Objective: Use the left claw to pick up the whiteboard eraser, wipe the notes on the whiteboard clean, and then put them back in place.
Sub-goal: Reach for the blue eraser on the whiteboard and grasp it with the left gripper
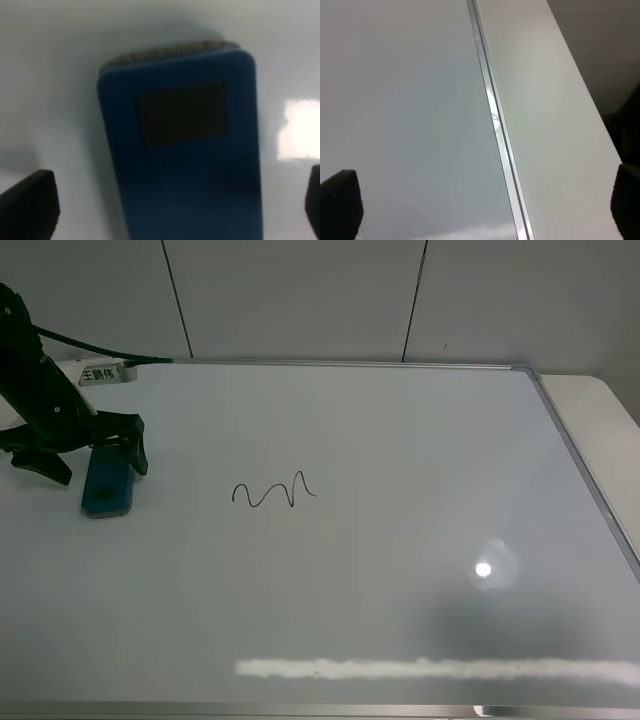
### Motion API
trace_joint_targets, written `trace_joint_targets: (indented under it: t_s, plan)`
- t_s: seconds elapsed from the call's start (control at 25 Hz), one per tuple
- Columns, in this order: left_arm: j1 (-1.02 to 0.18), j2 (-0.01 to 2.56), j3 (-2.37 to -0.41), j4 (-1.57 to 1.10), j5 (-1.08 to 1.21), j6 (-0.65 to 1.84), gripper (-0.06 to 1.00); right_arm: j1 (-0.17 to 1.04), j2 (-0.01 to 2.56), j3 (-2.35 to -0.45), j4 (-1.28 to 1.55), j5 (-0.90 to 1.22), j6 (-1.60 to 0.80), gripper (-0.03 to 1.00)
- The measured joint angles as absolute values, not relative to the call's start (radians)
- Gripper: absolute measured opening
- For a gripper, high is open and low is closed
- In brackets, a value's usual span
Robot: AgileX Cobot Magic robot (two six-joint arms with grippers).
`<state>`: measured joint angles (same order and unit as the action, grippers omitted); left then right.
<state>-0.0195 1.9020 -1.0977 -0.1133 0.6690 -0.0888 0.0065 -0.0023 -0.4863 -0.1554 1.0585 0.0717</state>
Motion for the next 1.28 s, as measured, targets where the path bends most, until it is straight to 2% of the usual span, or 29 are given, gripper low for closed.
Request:
trace_joint_targets:
  t_s: [0.88,1.04,1.2,1.24,1.28]
  plan:
    - [-0.049,1.923,-1.098,-0.033,0.647,-0.173,0.98,0.006,-0.002,-0.486,-0.155,1.058,0.072,0.99]
    - [-0.049,1.923,-1.098,-0.033,0.639,-0.183,0.86,0.006,-0.002,-0.486,-0.155,1.058,0.072,0.99]
    - [-0.049,1.923,-1.098,-0.033,0.617,-0.192,0.61,0.006,-0.002,-0.486,-0.155,1.058,0.072,0.99]
    - [-0.049,1.923,-1.098,-0.029,0.616,-0.192,0.56,0.006,-0.002,-0.486,-0.155,1.058,0.072,0.99]
    - [-0.049,1.923,-1.098,-0.026,0.616,-0.192,0.56,0.006,-0.002,-0.486,-0.155,1.058,0.072,0.99]
